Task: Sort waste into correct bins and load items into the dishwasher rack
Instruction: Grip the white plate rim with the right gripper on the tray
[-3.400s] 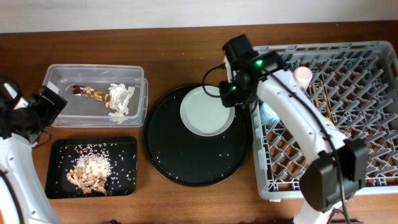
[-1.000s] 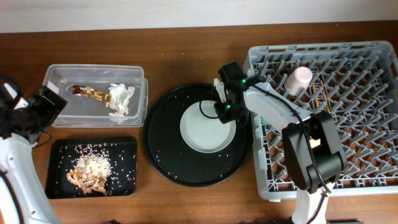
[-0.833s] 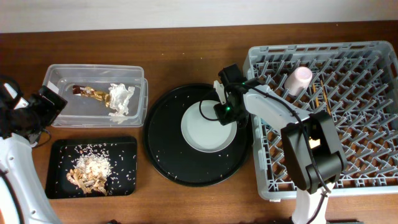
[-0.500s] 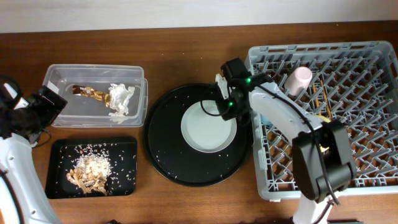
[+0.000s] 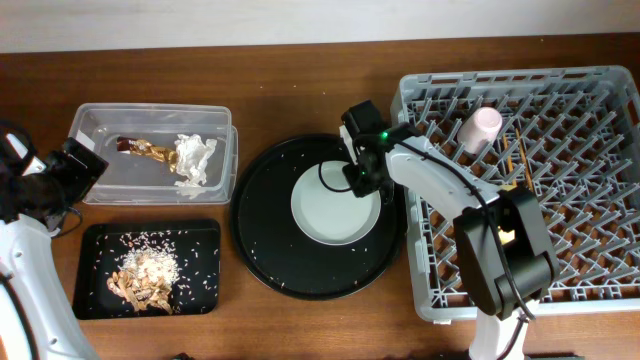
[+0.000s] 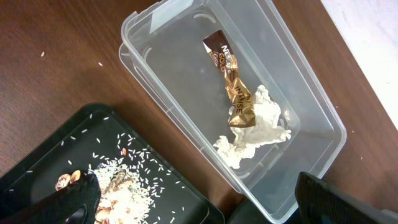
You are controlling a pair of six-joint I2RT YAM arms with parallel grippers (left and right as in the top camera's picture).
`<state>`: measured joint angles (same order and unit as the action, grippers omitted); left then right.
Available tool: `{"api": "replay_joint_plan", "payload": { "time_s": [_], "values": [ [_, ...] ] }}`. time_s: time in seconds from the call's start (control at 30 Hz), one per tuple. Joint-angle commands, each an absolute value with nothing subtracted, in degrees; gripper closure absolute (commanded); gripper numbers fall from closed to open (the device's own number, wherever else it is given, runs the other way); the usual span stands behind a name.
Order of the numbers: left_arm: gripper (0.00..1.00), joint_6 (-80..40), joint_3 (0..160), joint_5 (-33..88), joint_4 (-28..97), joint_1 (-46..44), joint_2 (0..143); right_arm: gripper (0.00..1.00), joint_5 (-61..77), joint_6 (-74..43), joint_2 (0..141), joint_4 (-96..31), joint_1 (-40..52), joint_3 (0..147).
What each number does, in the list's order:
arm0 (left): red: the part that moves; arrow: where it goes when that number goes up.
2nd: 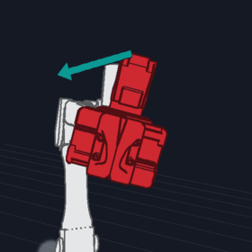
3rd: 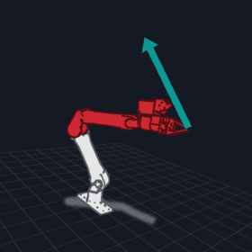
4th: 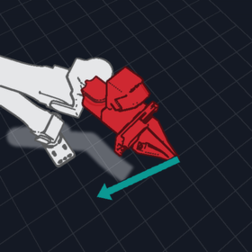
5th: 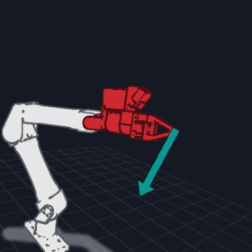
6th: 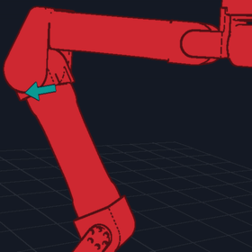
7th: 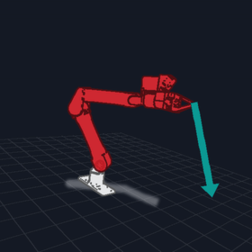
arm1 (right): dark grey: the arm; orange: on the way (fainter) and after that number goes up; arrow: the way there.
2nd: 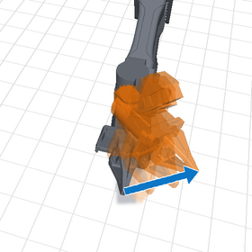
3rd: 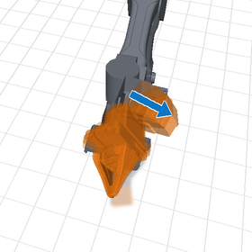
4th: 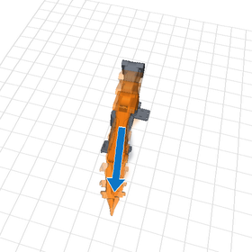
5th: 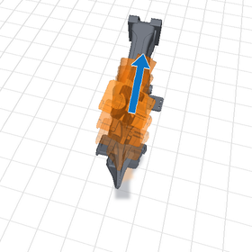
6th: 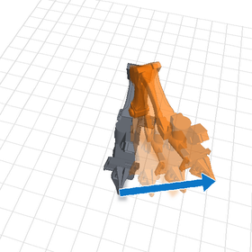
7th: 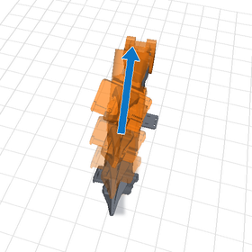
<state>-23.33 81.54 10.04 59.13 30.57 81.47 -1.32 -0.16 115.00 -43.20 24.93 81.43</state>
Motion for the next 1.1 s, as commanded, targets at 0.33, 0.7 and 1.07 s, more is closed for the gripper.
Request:
{"api": "replay_joint_plan", "payload": {
  "time_s": [0.33, 0.7, 1.07],
  "values": [
    [0.01, -22.39, 81.43, 10.02, 59.07, 30.92, 80.55, 0.64, -2.22, -0.21, 114.74, -43.27, 25.17, 82.78],
    [0.01, -22.39, 81.43, 10.02, 59.05, 30.92, 80.55, 0.64, -5.65, -0.19, 116.27, -43.99, 25.06, 84.6],
    [0.01, -22.39, 81.43, 10.02, 59.07, 30.92, 80.55, 0.74, -1.96, -0.21, 119.35, -45.91, 25.21, 84.55]
  ]
}}
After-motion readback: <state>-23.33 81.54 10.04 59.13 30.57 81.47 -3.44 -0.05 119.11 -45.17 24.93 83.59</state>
